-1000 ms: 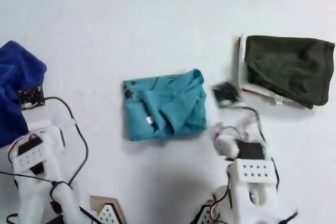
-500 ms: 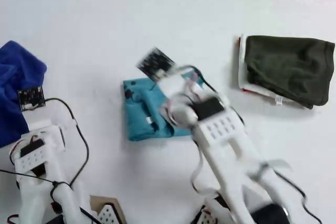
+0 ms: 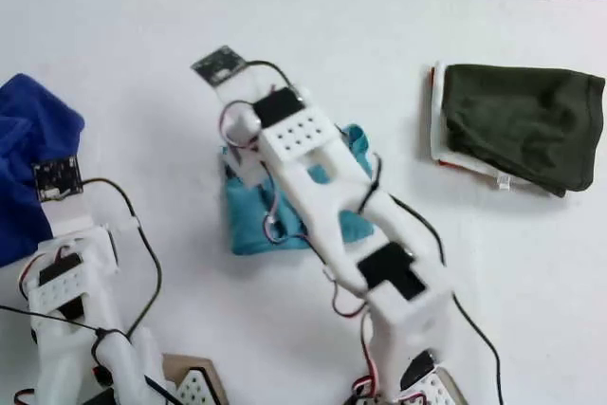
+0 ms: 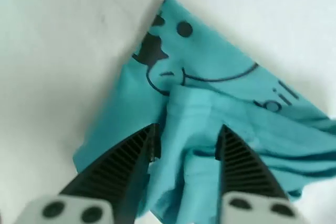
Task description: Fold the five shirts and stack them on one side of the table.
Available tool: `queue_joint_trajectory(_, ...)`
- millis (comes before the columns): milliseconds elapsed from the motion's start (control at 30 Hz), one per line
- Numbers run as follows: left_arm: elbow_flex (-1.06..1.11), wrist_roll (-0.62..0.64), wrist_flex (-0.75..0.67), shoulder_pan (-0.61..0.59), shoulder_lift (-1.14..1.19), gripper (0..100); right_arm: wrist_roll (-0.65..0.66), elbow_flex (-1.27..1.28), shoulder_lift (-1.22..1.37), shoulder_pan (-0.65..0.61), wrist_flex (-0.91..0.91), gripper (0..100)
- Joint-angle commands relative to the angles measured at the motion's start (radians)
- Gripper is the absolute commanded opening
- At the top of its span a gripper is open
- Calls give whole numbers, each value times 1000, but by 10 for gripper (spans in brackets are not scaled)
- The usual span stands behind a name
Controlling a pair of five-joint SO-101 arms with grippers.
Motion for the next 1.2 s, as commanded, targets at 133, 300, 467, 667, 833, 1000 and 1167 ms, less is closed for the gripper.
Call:
queue_joint_trajectory(133,-2,8,-17,21,-18,28,-9,-157,102,-15,59,90)
queue_joint_trajectory(300,-2,8,-17,21,-18,28,-9,-150,108,77,91,19)
queue_joint_trajectory(467,-2,8,-17,21,-18,28,-9,-147,111,120,87,19)
queue_joint_trajectory(667,-2,8,-17,21,-18,28,-9,-106,166,113,84,19)
queue_joint_trajectory(833,-1,8,-17,21,-18,28,-11,-95,232,133,91,19)
queue_joint_trajectory(1000,-1,8,-17,21,-18,28,-2,-101,232,139,171,19)
queue_joint_trajectory(1167,-1,8,-17,21,-18,28,-2,-94,232,168,231,19)
